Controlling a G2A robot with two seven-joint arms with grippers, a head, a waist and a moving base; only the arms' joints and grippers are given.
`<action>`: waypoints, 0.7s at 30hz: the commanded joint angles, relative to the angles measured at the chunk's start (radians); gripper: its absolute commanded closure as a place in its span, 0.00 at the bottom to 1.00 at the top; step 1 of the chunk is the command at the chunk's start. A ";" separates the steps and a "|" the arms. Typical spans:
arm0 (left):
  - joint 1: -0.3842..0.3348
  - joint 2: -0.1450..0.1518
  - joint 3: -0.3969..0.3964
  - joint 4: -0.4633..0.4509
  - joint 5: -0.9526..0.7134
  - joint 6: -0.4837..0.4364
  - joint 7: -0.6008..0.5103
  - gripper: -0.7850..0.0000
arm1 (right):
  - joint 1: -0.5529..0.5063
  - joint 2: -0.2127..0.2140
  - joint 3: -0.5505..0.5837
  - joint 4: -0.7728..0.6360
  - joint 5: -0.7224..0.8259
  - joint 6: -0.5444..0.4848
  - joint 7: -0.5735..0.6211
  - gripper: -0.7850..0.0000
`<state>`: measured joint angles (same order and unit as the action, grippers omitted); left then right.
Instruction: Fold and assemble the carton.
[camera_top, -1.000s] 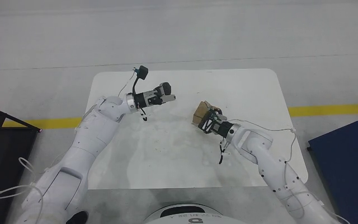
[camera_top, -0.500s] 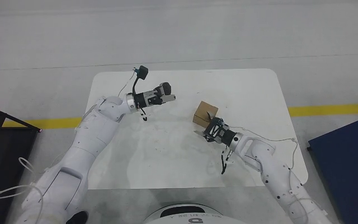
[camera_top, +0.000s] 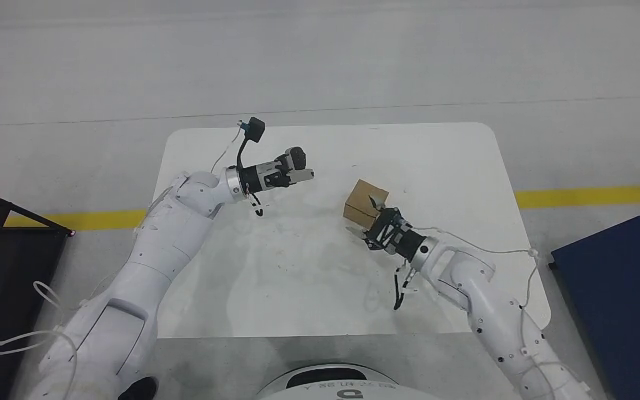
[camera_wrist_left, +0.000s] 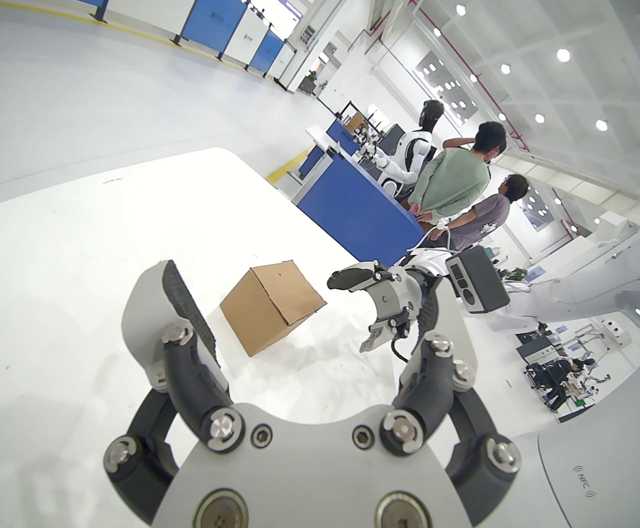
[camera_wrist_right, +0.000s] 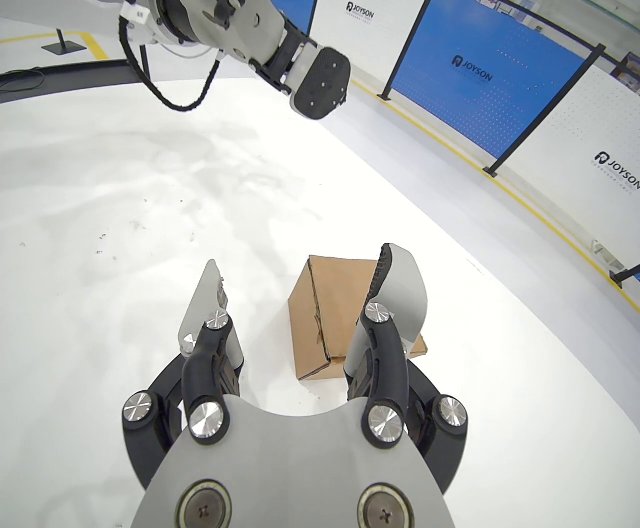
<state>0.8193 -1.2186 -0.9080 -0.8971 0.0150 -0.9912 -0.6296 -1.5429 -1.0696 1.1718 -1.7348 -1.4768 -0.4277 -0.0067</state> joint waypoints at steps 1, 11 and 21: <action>0.000 0.000 0.000 0.000 0.000 0.000 0.000 0.00 | 0.030 -0.006 -0.022 0.045 0.015 -0.005 0.018 0.29; 0.000 0.000 0.000 0.000 0.000 0.000 0.000 0.00 | 0.000 -0.001 0.030 -0.021 0.049 -0.001 -0.035 0.28; 0.000 0.000 0.000 0.000 0.000 0.000 0.000 0.00 | -0.250 0.008 0.228 -0.103 0.102 0.340 -0.057 1.00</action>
<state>0.8193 -1.2186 -0.9080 -0.8971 0.0150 -0.9912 -0.6296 -1.7717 -1.0614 1.3936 -1.8377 -1.3710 -0.1238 -0.0767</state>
